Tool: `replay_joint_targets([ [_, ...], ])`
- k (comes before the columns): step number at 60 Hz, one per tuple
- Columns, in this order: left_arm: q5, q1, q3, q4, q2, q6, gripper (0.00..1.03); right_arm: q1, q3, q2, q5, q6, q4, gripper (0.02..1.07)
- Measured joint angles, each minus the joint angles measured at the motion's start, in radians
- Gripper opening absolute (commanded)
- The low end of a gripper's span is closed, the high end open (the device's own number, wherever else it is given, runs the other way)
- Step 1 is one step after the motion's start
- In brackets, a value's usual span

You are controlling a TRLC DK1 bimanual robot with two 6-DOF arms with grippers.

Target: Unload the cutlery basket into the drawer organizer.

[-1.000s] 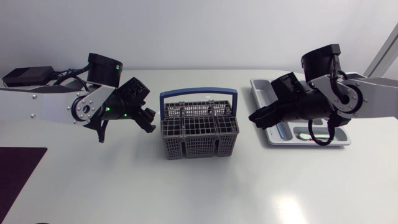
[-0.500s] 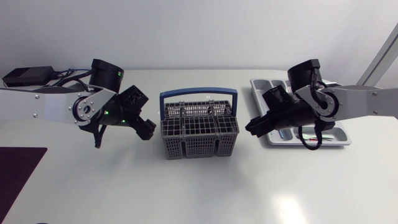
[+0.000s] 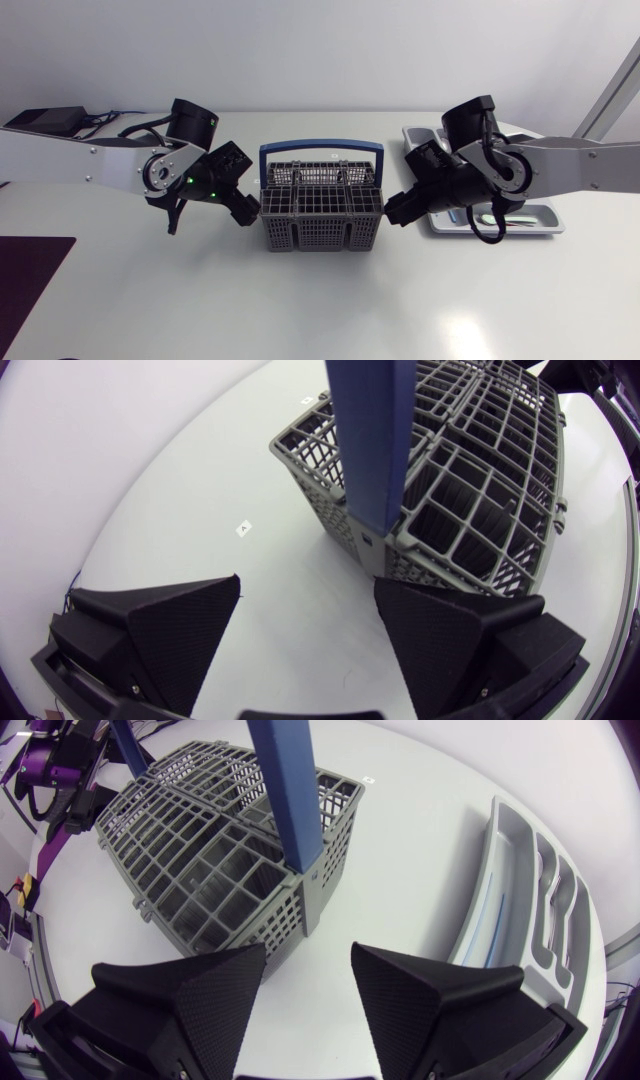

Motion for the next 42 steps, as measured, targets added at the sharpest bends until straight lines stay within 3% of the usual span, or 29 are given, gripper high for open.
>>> replay_joint_targets([
  [19, -0.003, 0.008, 0.007, 0.0, 0.005, 0.0, 0.99, 0.008, 0.0, -0.005, 0.033, 0.005, -0.003, 0.66],
  [25, 0.008, 0.023, 0.007, 0.001, 0.004, 0.0, 0.99, 0.008, 0.0, -0.011, 0.039, 0.006, -0.003, 0.71],
  [33, 0.013, 0.051, 0.006, 0.001, -0.026, 0.0, 0.99, 0.005, -0.008, -0.055, 0.058, 0.006, -0.002, 0.81],
  [42, 0.024, 0.094, -0.016, 0.001, -0.107, 0.0, 0.99, -0.027, -0.013, -0.122, 0.082, 0.001, -0.006, 1.01],
])
